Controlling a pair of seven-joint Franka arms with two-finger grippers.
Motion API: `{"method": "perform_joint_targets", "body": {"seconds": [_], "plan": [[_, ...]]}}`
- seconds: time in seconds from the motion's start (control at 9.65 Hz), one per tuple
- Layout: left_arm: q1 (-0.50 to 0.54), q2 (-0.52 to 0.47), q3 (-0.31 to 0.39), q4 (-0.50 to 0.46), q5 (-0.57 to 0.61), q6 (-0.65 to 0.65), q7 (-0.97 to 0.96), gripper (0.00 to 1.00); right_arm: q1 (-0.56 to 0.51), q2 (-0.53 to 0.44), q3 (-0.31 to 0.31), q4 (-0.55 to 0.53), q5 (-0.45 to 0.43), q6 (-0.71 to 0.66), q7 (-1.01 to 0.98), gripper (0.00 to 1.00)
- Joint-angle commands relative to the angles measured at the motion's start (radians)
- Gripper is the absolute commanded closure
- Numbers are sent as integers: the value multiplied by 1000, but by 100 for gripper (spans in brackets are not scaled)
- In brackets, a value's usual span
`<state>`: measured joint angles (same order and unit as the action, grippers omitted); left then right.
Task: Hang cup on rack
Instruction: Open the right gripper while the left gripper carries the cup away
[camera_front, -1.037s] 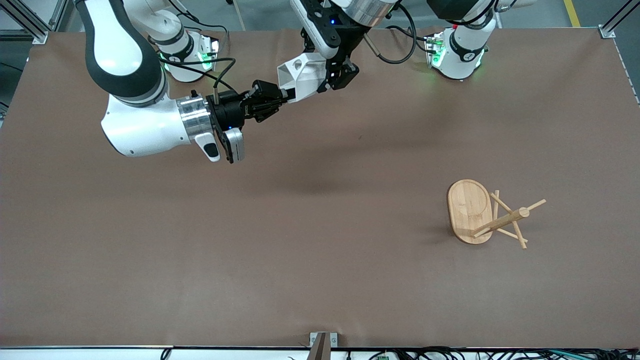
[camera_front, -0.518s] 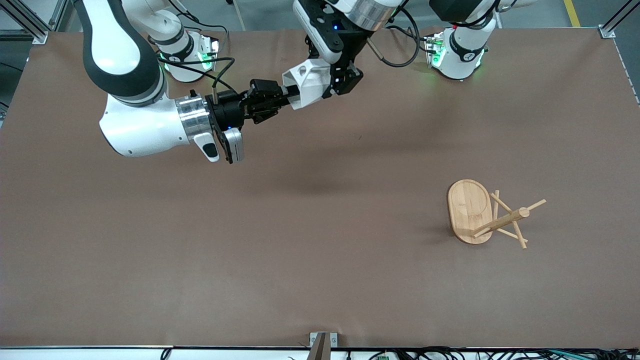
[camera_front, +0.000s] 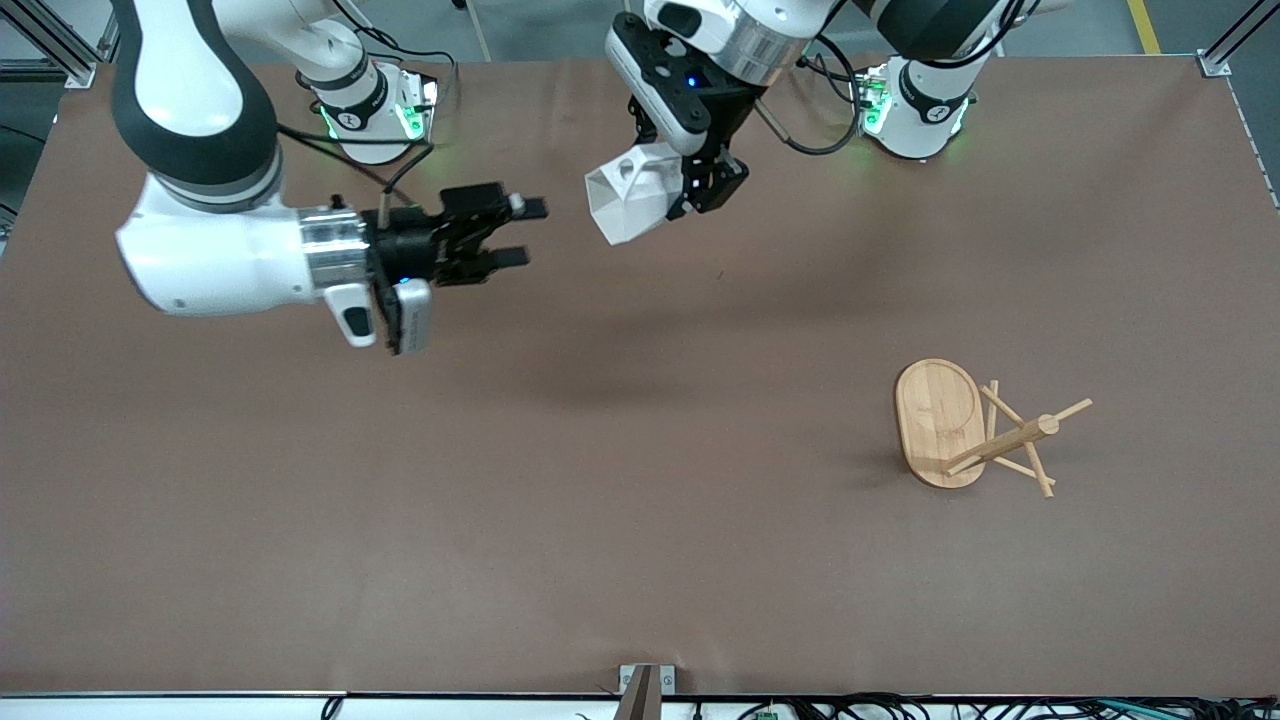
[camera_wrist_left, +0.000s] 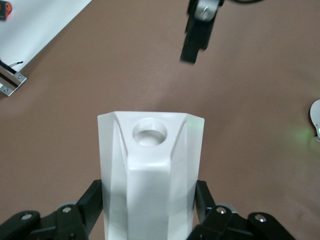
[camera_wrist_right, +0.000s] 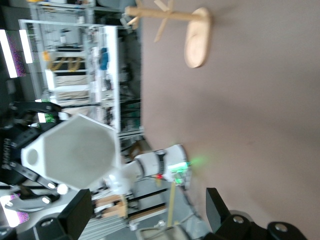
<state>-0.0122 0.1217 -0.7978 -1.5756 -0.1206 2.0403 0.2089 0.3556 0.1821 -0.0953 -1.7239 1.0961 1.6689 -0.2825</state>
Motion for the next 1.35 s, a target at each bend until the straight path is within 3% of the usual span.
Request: {"method": "perform_joint_targets", "body": {"seconds": [0.0, 0.41, 0.83, 1.04, 1.24], "plan": [[15, 29, -4, -24, 54, 4, -96, 98, -55, -48, -1, -5, -249, 50, 25, 0], [86, 27, -3, -44, 68, 1, -212, 98, -206, -111, -1, -5, -690, 118, 26, 0], [224, 48, -3, -44, 70, 1, -226, 98, -308, -133, -10, 29, -878, 111, 25, 0], [280, 79, -3, -47, 70, 1, -230, 98, -322, -128, -12, 134, -1031, 79, 19, 0], [336, 101, -3, -44, 78, 0, -232, 98, -343, -124, -12, 207, -1068, 45, 13, 0]]}}
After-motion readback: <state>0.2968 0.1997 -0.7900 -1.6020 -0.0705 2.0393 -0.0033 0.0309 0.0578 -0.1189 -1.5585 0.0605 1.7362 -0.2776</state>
